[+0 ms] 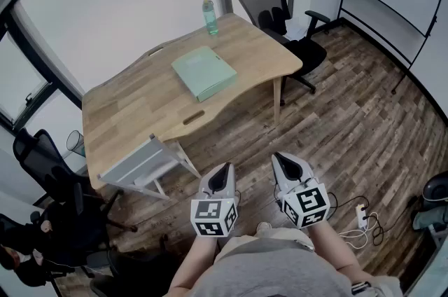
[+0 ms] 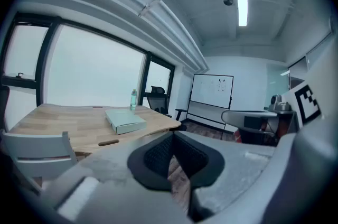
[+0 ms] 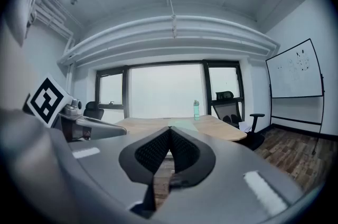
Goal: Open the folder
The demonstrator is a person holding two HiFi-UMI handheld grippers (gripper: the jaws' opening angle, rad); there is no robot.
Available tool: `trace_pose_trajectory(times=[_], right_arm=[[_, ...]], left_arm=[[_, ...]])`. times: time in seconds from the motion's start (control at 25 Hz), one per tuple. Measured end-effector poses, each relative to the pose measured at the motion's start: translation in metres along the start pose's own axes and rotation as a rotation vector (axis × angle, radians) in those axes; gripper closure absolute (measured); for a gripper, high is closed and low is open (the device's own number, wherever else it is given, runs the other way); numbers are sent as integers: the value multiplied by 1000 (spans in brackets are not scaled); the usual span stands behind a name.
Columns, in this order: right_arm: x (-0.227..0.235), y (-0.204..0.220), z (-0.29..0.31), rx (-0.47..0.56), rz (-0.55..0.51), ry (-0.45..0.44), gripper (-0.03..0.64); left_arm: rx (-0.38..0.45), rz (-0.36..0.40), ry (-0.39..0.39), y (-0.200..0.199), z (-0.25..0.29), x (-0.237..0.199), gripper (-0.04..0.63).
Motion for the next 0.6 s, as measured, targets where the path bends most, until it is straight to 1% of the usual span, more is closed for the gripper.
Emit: trace_pose_trajectory(times=[0.12, 0.28, 0.4, 0.6], right_arm=[[-12, 3, -6, -10, 12, -14, 618], [-24, 1, -6, -5, -4, -31, 618], [-27, 2, -8, -7, -8, -38, 618], [-33, 1, -5, -8, -12, -62, 618]], left_arm=[[-7, -8, 8, 2, -8, 1, 595], [2, -18, 2, 2, -17, -4, 595], [0, -12, -1, 7, -21, -3, 595], [1, -23, -29, 8, -27, -7, 595]])
Point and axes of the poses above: the fingertips, and each gripper's own axes: z forward along the fingers, x to its right, y out of its underside, the point moved 4 cm from there along -z, backward along the fingers, and after that the axes turned 2 degrees about z, right-handed, at the moved point
